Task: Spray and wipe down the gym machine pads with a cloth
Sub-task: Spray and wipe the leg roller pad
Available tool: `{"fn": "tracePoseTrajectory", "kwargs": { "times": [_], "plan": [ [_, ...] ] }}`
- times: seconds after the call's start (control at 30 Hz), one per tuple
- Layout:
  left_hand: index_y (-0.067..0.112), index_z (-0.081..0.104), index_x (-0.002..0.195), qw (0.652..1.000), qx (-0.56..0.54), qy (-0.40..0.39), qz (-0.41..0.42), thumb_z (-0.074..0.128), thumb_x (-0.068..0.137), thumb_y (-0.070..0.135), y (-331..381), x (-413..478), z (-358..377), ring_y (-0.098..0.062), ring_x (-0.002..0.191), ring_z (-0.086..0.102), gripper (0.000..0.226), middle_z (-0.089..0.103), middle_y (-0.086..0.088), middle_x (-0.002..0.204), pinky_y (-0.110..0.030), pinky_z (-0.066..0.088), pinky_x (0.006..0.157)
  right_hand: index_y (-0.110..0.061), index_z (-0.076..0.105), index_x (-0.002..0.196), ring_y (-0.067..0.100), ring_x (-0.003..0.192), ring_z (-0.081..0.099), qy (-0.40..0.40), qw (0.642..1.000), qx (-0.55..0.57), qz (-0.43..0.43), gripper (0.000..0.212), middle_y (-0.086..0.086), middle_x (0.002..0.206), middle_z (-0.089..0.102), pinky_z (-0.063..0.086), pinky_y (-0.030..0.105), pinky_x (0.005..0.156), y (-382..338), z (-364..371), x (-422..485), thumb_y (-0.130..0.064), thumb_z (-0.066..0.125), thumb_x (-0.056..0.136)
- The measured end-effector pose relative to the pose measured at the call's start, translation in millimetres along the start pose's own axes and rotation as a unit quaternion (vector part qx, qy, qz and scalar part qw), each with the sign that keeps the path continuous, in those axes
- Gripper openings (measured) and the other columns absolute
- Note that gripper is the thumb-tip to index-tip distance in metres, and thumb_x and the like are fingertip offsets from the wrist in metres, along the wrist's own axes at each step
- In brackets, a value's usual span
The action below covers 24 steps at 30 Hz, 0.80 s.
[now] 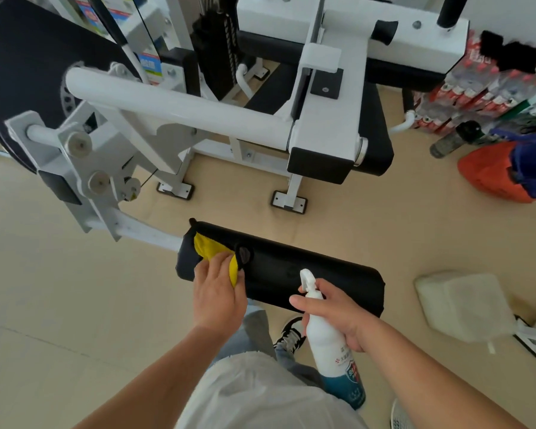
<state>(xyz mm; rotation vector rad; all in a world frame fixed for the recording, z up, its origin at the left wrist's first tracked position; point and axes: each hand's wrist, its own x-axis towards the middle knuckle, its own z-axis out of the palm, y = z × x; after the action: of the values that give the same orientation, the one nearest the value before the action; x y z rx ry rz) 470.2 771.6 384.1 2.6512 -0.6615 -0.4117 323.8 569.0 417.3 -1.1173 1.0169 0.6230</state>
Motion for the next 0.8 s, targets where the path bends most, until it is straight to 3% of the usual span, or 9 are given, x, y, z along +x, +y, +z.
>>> {"fn": "tracePoseTrajectory", "kwargs": {
  "times": [0.13, 0.2, 0.27, 0.33, 0.4, 0.53, 0.63, 0.7, 0.8],
  "plan": [
    [0.023, 0.042, 0.156, 0.966, 0.118, -0.126, 0.194, 0.038, 0.100, 0.045, 50.7, -18.7, 35.3, -0.048, 0.153, 0.024, 0.061, 0.047, -0.004, 0.159, -0.059, 0.018, 0.125, -0.017, 0.063, 0.129, 0.031, 0.070, 0.069, 0.015, 0.998, 0.059, -0.012, 0.056, 0.018, 0.080, 0.071, 0.061, 0.036, 0.065, 5.0, -14.5, -13.2, -0.031, 0.094, 0.085],
    [0.028, 0.025, 0.164, 0.916, 0.163, -0.200, 0.306, 0.035, 0.101, 0.049, 63.2, -22.9, 52.5, -0.043, 0.158, -0.005, 0.067, 0.017, 0.001, 0.173, -0.058, 0.000, 0.128, -0.016, 0.066, 0.127, 0.031, 0.068, 0.070, 0.022, 0.997, 0.065, -0.021, 0.062, 0.018, 0.078, 0.071, 0.061, 0.036, 0.066, 6.5, -21.9, -19.4, -0.034, 0.094, 0.075],
    [0.029, 0.012, 0.166, 0.894, 0.186, -0.204, 0.352, 0.037, 0.102, 0.049, 64.3, -12.2, 46.7, -0.035, 0.158, -0.017, 0.072, -0.001, 0.005, 0.174, -0.053, -0.011, 0.127, -0.016, 0.065, 0.126, 0.032, 0.068, 0.070, 0.024, 0.998, 0.060, -0.023, 0.064, 0.019, 0.078, 0.071, 0.061, 0.037, 0.067, 8.6, -29.4, -22.9, -0.035, 0.093, 0.072],
    [0.031, 0.002, 0.165, 0.906, 0.200, -0.173, 0.331, 0.047, 0.100, 0.042, 49.8, 0.9, 30.9, -0.029, 0.157, -0.020, 0.080, -0.006, 0.006, 0.172, -0.048, -0.016, 0.125, -0.014, 0.064, 0.125, 0.031, 0.065, 0.069, 0.022, 0.998, 0.055, -0.019, 0.064, 0.020, 0.078, 0.071, 0.060, 0.034, 0.063, 10.0, -36.0, -25.6, -0.034, 0.092, 0.071],
    [0.031, -0.003, 0.163, 0.947, 0.183, -0.140, 0.226, 0.048, 0.099, 0.038, 10.5, 16.3, 11.2, -0.025, 0.156, -0.021, 0.081, -0.003, 0.004, 0.172, -0.045, -0.014, 0.125, -0.015, 0.062, 0.124, 0.029, 0.063, 0.068, 0.017, 0.998, 0.052, -0.019, 0.063, 0.020, 0.078, 0.071, 0.059, 0.032, 0.062, 11.3, -40.5, -27.7, -0.034, 0.091, 0.071],
    [0.021, 0.011, 0.166, 0.976, 0.190, -0.097, 0.043, 0.014, 0.103, 0.052, -49.6, 31.1, -26.4, -0.029, 0.160, -0.010, 0.070, 0.012, -0.004, 0.174, -0.048, 0.001, 0.130, -0.018, 0.061, 0.126, 0.029, 0.067, 0.069, 0.010, 0.999, 0.047, -0.024, 0.064, 0.020, 0.080, 0.073, 0.058, 0.036, 0.067, 14.8, -47.8, -32.5, -0.039, 0.091, 0.073],
    [0.012, 0.028, 0.162, 0.982, 0.150, -0.098, -0.061, 0.011, 0.105, 0.050, 2.0, 30.4, -2.9, -0.036, 0.159, -0.006, 0.070, 0.029, -0.007, 0.168, -0.052, 0.000, 0.130, -0.019, 0.060, 0.128, 0.030, 0.068, 0.068, 0.015, 0.998, 0.061, -0.032, 0.065, 0.021, 0.082, 0.072, 0.059, 0.035, 0.065, 18.5, -54.6, -40.0, -0.038, 0.089, 0.074],
    [0.011, 0.033, 0.160, 0.980, 0.158, -0.117, -0.022, 0.007, 0.103, 0.052, 55.7, 20.3, 21.6, -0.038, 0.159, -0.004, 0.075, 0.035, -0.006, 0.165, -0.053, -0.003, 0.129, -0.019, 0.059, 0.128, 0.030, 0.069, 0.070, 0.025, 0.997, 0.065, -0.040, 0.064, 0.022, 0.083, 0.073, 0.059, 0.036, 0.067, 23.7, -60.5, -47.0, -0.039, 0.088, 0.075],
    [0.016, 0.013, 0.166, 0.943, 0.182, -0.202, 0.190, 0.018, 0.106, 0.052, 126.4, -9.9, 58.6, -0.034, 0.159, -0.010, 0.070, 0.011, -0.003, 0.174, -0.055, -0.006, 0.128, -0.019, 0.061, 0.123, 0.031, 0.074, 0.072, 0.046, 0.995, 0.069, -0.051, 0.060, 0.023, 0.086, 0.075, 0.059, 0.040, 0.073, 35.9, -76.1, -58.7, -0.041, 0.089, 0.075]
  ]
}}
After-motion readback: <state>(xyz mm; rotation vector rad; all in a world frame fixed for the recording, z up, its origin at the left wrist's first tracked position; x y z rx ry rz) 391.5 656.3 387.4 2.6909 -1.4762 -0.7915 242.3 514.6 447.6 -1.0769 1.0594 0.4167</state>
